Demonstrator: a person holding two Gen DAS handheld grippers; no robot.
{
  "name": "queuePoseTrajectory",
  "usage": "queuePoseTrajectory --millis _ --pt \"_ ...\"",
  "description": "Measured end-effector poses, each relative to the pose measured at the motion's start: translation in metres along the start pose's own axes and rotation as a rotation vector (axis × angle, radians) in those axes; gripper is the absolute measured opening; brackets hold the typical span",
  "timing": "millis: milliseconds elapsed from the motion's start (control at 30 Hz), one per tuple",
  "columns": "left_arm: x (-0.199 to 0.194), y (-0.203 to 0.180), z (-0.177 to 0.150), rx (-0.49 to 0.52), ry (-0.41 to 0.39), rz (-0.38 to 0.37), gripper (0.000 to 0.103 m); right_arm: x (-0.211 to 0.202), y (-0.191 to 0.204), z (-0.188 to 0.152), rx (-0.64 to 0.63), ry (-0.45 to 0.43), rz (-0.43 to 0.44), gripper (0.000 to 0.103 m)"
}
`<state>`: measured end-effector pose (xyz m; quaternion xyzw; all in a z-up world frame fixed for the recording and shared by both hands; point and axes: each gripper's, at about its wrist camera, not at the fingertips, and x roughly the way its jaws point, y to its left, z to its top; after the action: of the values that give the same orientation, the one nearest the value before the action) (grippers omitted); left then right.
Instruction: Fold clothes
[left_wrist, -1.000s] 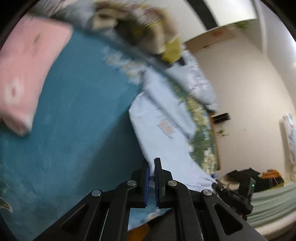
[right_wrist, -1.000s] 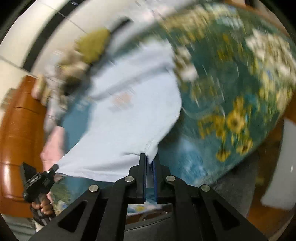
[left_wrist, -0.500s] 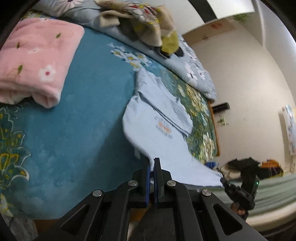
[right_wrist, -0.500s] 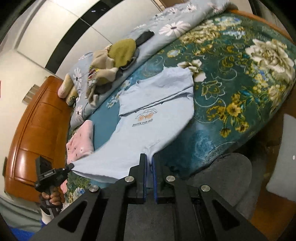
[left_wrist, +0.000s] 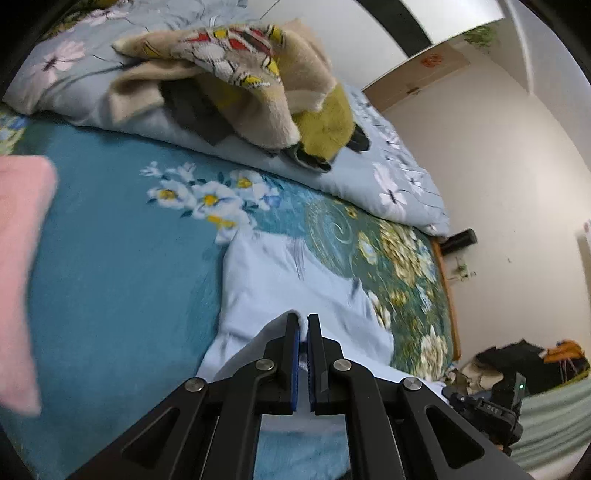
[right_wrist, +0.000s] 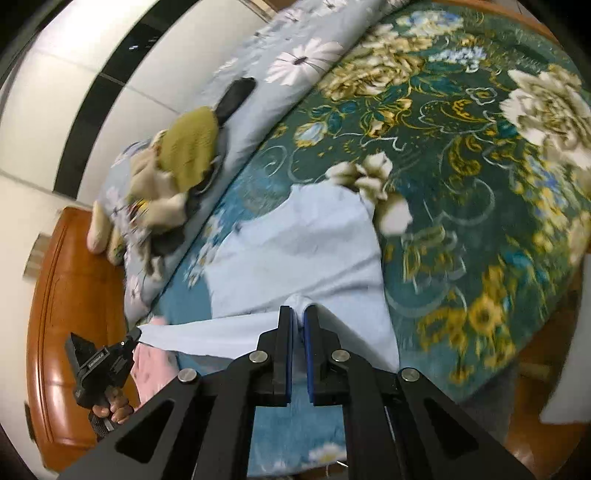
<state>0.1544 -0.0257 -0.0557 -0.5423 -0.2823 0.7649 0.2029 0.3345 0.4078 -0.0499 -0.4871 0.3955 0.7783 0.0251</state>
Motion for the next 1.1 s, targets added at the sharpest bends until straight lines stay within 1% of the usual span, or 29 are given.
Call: queuePoseTrajectory --millis 67,133,233,333,467,533,600,633,667,700,733,767,800,867,1000,1100 --pt "0.026 0.000 0.017 -0.017 0.018 0.023 0.004 0.020 -0.005 0.028 0.020 0.016 -0.012 0.006" --pt "0.052 0.000 0.035 -0.024 0.028 0.062 0.004 0.040 -0.011 0.051 0.047 0.026 -0.014 0.006" --pt "0.083 0.005 0.054 -0.058 0.053 0.109 0.004 0.071 -0.023 0.080 0.094 0.055 -0.006 0.006" --pt "0.106 0.013 0.068 -0.090 0.060 0.140 0.004 0.100 -0.034 0.100 0.129 0.084 -0.015 0.006" --pt "0.133 0.029 0.084 -0.154 0.078 0.182 0.004 0.129 -0.041 0.117 0.156 0.107 -0.013 0.006" --pt "0.144 0.034 0.089 -0.160 0.094 0.203 0.004 0.144 -0.041 0.125 0.158 0.125 -0.030 0.006" --pt "0.149 0.035 0.092 -0.156 0.096 0.196 0.004 0.153 -0.040 0.130 0.146 0.134 -0.048 0.006" --pt "0.147 0.036 0.093 -0.160 0.097 0.165 0.005 0.155 -0.039 0.132 0.142 0.135 -0.047 0.007" --pt "0.145 0.037 0.093 -0.164 0.098 0.129 0.009 0.156 -0.039 0.134 0.139 0.135 -0.040 0.009" --pt "0.142 0.038 0.093 -0.168 0.099 0.093 0.013 0.155 -0.039 0.136 0.136 0.134 -0.028 0.009" --pt "0.137 0.038 0.093 -0.156 0.092 0.071 0.026 0.153 -0.039 0.138 0.134 0.132 -0.007 0.011" --pt "0.132 0.038 0.092 -0.142 0.085 0.050 0.045 0.150 -0.040 0.138 0.132 0.128 0.021 0.012" --pt "0.126 0.038 0.091 -0.117 0.075 0.045 0.050 0.146 -0.040 0.138 0.126 0.122 0.043 0.015" --pt "0.117 0.038 0.087 -0.050 0.066 0.065 0.053 0.134 -0.042 0.137 0.096 0.080 0.052 0.029" --pt "0.114 0.038 0.075 0.105 0.077 0.160 0.053 0.108 -0.052 0.134 0.051 -0.010 0.011 0.031" --pt "0.129 0.031 0.077 0.193 0.111 0.244 0.053 0.113 -0.044 0.129 -0.051 0.002 -0.072 0.031"
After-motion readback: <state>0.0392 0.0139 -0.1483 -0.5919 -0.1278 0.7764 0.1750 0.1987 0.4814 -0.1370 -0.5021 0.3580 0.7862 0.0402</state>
